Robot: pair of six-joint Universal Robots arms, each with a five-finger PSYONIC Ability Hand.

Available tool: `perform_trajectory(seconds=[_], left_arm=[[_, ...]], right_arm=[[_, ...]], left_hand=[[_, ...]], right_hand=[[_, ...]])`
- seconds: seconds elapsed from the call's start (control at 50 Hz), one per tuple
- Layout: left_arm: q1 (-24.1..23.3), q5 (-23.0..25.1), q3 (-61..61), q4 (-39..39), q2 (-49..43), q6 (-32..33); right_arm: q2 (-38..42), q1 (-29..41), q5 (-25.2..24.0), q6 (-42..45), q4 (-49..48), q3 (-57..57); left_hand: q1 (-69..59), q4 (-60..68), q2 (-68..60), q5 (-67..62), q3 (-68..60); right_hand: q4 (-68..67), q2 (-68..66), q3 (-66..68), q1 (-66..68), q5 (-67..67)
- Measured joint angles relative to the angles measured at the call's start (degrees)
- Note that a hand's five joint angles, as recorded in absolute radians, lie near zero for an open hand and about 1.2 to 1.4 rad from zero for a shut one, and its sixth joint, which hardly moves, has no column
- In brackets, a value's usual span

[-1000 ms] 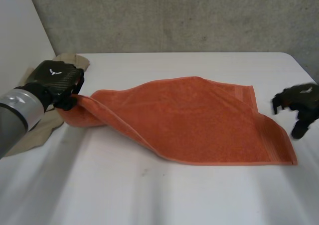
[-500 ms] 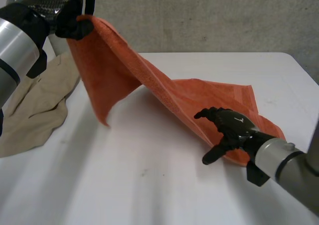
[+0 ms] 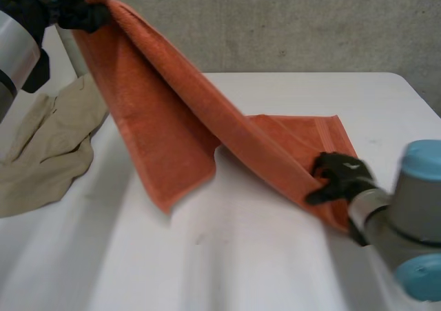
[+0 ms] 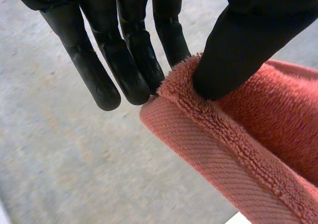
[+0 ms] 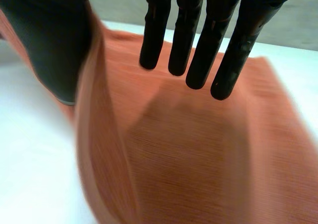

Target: Fold the laundry.

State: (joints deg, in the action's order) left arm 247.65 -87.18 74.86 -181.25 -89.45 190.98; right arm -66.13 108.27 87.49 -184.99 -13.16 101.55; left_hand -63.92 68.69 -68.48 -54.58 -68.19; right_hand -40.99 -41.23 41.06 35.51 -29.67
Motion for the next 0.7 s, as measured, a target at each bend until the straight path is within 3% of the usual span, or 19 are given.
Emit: perform_trajectory(seconds=[0.04, 0.06, 0.1, 0.16, 0.18, 0.22, 0.32, 0.5, 0.7], left_arm=[[0.74, -0.37, 0.13, 0.05, -0.01, -0.07], [1.65, -0.77, 0.39, 0.12, 0.00, -0.15], [2.81, -1.14, 1.08, 0.23, 0.00, -0.20], [3.33, -1.22, 1.69, 0.29, -0.02, -0.19], [3.92, -1.22, 2.68, 0.31, -0.03, -0.16], [4.36, -1.14, 3.77, 0.35, -0.06, -0.09], [5.72, -0.91, 6.03, 0.83, -0.05, 0.19], [7.60, -0.67, 8.99, 6.56, 0.26, 1.68], [7.01, -0.38, 13.53, 13.46, -1.45, 11.48]], right_arm=[[-0.34, -1.67, -0.78, 1.35, 0.15, 0.43], [-1.43, -7.13, -4.10, 6.22, 0.78, 1.75], [-2.63, -12.08, -9.04, 11.37, 2.11, 2.69], [-3.47, -14.38, -12.09, 13.98, 3.14, 2.93], [-5.72, -17.38, -16.96, 17.47, 5.32, 2.60], [-8.63, -19.37, -20.61, 19.74, 7.75, 1.45], [-15.71, -22.55, -24.26, 23.71, 13.87, -3.35], [-24.34, -26.17, -24.45, 41.28, 33.04, -19.41], [-20.02, -25.74, -23.15, 51.95, 51.08, -31.41]], left_hand=[[0.00, 0.00, 0.00, 0.00, 0.00], [0.00, 0.00, 0.00, 0.00, -0.01], [0.00, 0.00, 0.00, 0.00, -0.01], [0.00, 0.00, 0.00, 0.00, -0.01], [0.00, 0.00, -0.01, 0.00, -0.01], [0.00, 0.00, -0.01, 0.00, -0.01], [0.00, 0.00, -0.01, 0.00, -0.01], [0.00, 0.00, -0.02, 0.00, -0.01], [0.00, 0.00, -0.02, 0.00, -0.01]], right_hand=[[-3.40, -3.43, 3.40, 3.04, -3.24], [-17.71, -17.54, 17.51, 15.11, -17.62], [-24.42, -24.49, 24.03, 20.11, -24.32], [-26.63, -26.04, 26.29, 20.78, -26.38], [-27.06, -26.08, 26.49, 20.78, -26.74], [-27.07, -26.08, 26.49, 20.78, -26.74], [-27.07, -26.08, 26.49, 20.78, -26.76], [-27.08, -26.08, 26.49, 20.78, -26.75], [-27.08, -26.08, 26.49, 20.78, -26.76]])
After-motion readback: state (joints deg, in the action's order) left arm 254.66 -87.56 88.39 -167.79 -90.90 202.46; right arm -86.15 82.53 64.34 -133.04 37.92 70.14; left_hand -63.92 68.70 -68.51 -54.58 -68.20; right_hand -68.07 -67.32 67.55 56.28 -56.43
